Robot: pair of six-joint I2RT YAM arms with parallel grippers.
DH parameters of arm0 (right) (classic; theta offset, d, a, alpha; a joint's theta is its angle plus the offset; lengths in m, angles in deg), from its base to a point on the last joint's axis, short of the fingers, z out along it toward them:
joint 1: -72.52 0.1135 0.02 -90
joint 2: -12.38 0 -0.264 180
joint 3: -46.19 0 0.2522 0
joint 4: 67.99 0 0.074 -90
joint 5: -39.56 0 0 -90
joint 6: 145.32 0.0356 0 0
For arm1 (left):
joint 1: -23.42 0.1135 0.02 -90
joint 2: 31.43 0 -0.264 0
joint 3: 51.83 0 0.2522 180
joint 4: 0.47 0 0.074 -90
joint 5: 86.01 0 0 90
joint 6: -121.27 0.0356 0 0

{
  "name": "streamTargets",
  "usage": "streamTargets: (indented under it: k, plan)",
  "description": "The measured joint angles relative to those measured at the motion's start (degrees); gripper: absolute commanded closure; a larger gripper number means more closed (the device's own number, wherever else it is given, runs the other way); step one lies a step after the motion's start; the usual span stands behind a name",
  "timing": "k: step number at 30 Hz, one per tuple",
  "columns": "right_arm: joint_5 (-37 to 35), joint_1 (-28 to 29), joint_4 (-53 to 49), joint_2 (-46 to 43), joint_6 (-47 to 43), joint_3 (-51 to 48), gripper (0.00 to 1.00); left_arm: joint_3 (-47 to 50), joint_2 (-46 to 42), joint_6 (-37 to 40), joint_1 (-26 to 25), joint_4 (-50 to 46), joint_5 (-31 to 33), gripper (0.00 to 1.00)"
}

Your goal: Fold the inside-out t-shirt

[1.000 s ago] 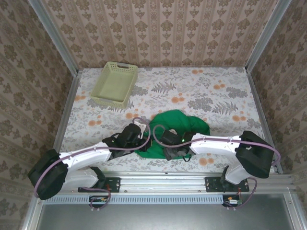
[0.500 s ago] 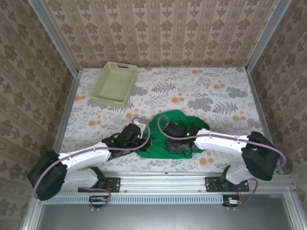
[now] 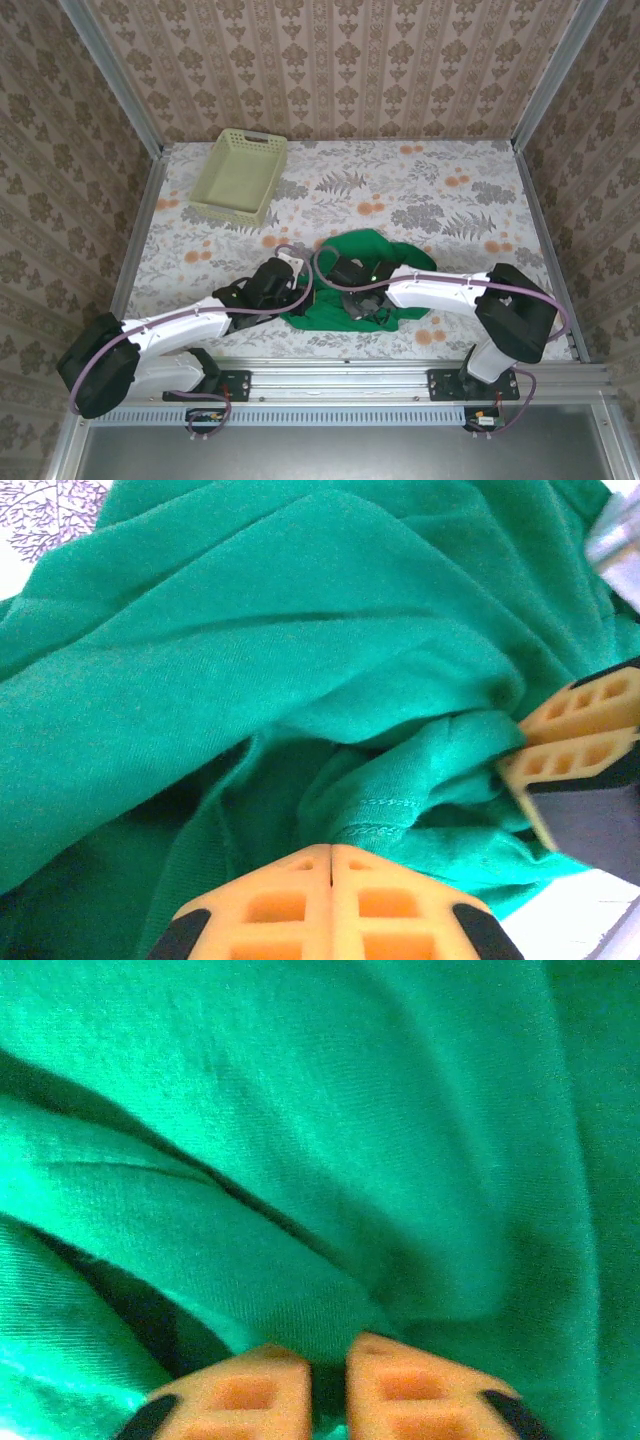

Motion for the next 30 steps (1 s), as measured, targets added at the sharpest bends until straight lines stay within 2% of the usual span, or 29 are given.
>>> streamTargets:
  k: [3,11,18,23,25,30]
  plan:
    - [-0.4,0.2,-1.4,-2.8,-0.2,0.3,1.0,-0.2,0.0,0.0,0.7,-0.8,0.5,1.0]
    - [1.2,-1.4,-4.1,-9.9,-0.5,3.3,1.0,-3.6,1.0,0.0,7.0,-0.7,-0.1,1.0]
    - [8.8,-11.4,-2.3,-10.2,-1.0,3.8,0.96,-10.3,8.2,0.9,10.5,-0.9,-1.8,1.0]
    - [9.7,-16.7,-0.9,-1.3,-3.1,7.8,0.82,-14.5,15.2,2.2,11.0,-2.1,-2.1,1.0]
    - [8.1,-17.4,-1.0,1.9,-4.1,9.4,0.78,-14.8,16.5,2.4,11.0,-2.4,-2.3,1.0]
    - [2.8,-17.1,-3.4,3.7,-7.6,13.2,0.58,-14.8,17.2,2.8,11.0,-3.4,-2.4,1.0]
